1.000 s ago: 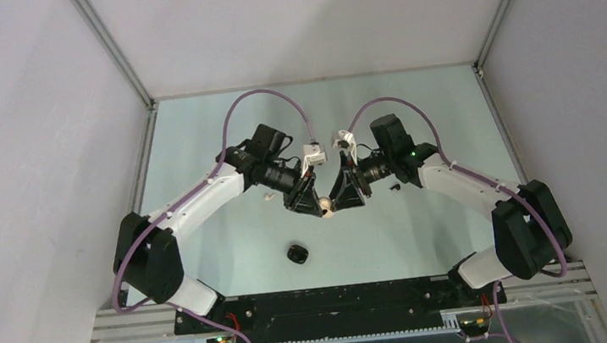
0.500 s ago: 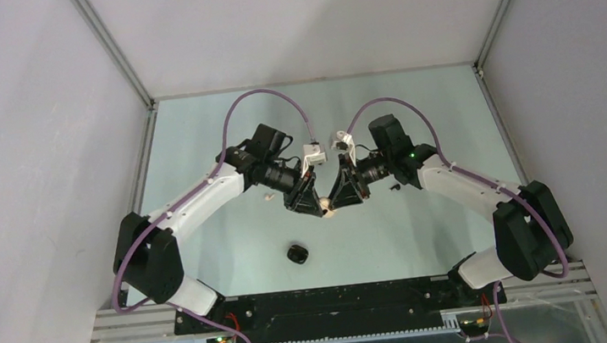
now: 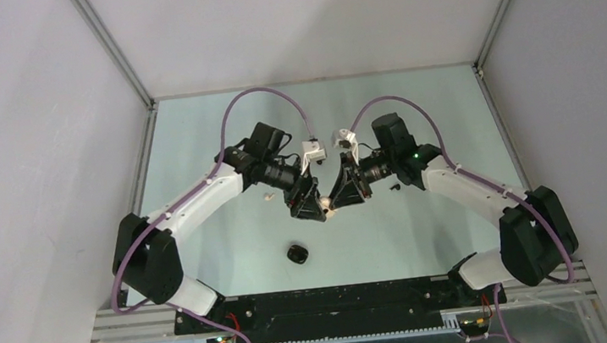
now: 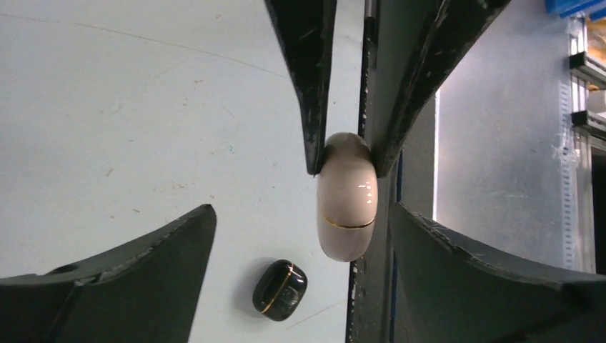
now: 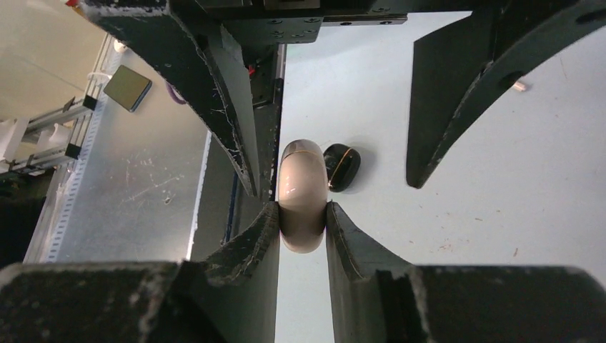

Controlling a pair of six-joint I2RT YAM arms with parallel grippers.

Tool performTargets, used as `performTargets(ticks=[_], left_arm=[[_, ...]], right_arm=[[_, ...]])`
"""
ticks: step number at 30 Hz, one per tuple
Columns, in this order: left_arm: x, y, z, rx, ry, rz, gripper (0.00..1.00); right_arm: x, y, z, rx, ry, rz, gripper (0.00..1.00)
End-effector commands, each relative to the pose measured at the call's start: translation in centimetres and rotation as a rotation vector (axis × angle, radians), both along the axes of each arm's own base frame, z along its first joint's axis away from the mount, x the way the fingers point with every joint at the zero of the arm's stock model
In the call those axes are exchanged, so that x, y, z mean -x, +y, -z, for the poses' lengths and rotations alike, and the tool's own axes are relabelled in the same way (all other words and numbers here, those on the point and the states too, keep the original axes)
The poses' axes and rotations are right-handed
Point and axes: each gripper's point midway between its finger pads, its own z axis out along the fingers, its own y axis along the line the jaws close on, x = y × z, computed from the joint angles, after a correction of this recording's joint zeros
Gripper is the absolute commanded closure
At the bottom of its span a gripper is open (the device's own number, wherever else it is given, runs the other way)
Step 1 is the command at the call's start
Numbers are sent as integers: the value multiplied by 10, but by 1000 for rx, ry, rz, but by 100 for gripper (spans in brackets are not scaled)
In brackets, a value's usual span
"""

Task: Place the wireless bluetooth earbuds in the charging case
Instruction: Pick up the charging case at the center of the board.

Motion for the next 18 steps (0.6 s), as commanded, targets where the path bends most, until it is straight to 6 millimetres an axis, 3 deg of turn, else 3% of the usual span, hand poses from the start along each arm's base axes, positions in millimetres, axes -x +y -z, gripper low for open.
performTargets(ticks=[1, 8, 10, 15, 18], left_arm=[[-17, 1, -33, 77, -121, -59, 1], [-29, 15, -68, 123, -237, -113, 1], [-27, 18, -79, 132, -294, -92, 1], [-25, 22, -98, 163, -393, -86, 0], [-13, 14, -101, 248, -334, -53, 1]], right_arm=[[-7, -5, -31, -68, -47, 30, 97], [-44, -17, -61, -68, -143, 214, 99], [-52, -19, -79, -94, -169, 244, 99], [-59, -17, -111, -165, -206, 272, 99], [-58, -14, -118, -178, -215, 286, 99]])
